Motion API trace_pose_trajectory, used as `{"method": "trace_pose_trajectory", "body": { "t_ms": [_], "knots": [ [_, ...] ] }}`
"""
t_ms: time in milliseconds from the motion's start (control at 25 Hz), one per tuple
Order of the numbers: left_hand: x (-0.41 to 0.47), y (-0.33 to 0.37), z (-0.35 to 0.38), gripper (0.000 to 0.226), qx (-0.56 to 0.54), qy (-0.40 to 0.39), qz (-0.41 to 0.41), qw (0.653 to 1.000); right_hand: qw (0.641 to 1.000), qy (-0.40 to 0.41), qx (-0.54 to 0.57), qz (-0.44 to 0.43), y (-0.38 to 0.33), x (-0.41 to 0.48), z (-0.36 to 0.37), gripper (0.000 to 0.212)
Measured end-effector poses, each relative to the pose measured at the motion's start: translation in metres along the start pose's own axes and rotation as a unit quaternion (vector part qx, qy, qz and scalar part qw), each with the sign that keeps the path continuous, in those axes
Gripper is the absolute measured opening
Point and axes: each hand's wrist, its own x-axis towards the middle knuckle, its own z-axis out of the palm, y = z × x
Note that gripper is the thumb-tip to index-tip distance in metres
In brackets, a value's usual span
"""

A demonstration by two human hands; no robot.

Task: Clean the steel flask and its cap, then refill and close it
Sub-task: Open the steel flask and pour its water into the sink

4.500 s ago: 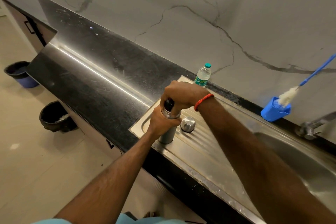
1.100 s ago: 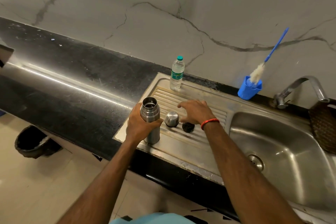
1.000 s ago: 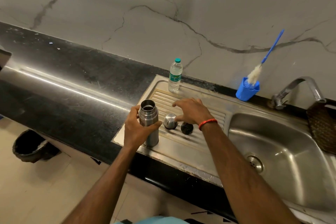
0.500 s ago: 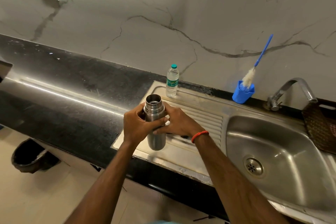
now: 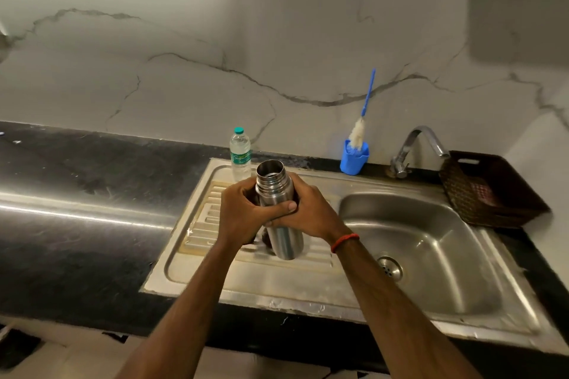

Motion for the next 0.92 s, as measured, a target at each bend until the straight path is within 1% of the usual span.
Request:
{"method": "trace_pose_trajectory", "body": {
  "t_ms": [120, 200, 280, 440, 600, 800, 920],
  "knots": [
    [0.006, 0.009, 0.029, 0.051, -0.02, -0.024, 0.0, 1.0, 0.999, 0.033, 0.007, -0.003, 0.009, -0.017, -0.028, 0.095],
    [0.008, 0.015, 0.051, 0.048, -0.031, -0.035, -0.002, 0.999, 0.998, 0.056, 0.011, 0.003, 0.016, -0.03, -0.045, 0.096],
    [0.009, 0.023, 0.071, 0.046, -0.039, -0.038, -0.004, 0.998, 0.996, 0.085, -0.008, 0.012, 0.022, -0.042, -0.057, 0.093],
    [0.011, 0.04, 0.112, 0.051, -0.051, -0.061, -0.018, 0.997, 0.991, 0.127, -0.039, 0.02, 0.037, -0.065, -0.09, 0.081],
    [0.012, 0.054, 0.153, 0.05, -0.066, -0.081, -0.031, 0.994, 0.988, 0.143, -0.058, 0.03, 0.043, -0.087, -0.128, 0.078],
    [0.011, 0.062, 0.194, 0.053, -0.077, -0.105, -0.046, 0.99, 0.985, 0.155, -0.065, 0.042, 0.054, -0.11, -0.163, 0.084],
    [0.008, 0.064, 0.213, 0.049, -0.084, -0.135, -0.062, 0.985, 0.983, 0.161, -0.073, 0.056, 0.064, -0.125, -0.18, 0.087]
  ]
}}
